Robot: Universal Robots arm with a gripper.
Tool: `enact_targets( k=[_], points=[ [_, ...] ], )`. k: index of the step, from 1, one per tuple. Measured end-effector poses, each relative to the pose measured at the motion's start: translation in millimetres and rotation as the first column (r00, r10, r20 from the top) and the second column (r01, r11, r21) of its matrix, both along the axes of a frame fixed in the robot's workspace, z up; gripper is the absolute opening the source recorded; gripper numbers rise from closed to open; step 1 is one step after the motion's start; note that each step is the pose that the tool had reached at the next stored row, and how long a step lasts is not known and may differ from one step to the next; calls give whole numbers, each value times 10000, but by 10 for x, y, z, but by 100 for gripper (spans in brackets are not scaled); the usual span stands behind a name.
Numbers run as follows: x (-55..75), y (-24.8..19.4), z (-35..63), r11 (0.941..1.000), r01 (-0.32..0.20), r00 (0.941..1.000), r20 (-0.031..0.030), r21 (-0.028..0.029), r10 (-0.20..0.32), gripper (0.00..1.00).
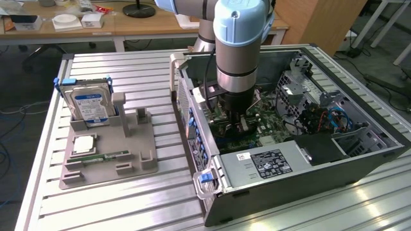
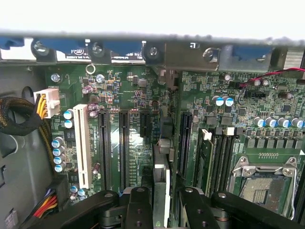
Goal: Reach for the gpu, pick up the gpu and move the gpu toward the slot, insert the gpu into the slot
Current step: 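Insert the gpu into the slot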
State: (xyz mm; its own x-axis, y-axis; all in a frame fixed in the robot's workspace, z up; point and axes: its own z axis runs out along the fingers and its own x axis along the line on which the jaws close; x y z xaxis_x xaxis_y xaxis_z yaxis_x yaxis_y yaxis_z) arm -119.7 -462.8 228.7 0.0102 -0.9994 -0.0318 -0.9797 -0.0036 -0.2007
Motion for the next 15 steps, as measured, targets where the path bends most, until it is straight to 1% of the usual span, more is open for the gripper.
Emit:
enact_targets(
  k=[15],
  points=[
    [0,0,0,10000,0,10000,0,-1,0,27]
  ],
)
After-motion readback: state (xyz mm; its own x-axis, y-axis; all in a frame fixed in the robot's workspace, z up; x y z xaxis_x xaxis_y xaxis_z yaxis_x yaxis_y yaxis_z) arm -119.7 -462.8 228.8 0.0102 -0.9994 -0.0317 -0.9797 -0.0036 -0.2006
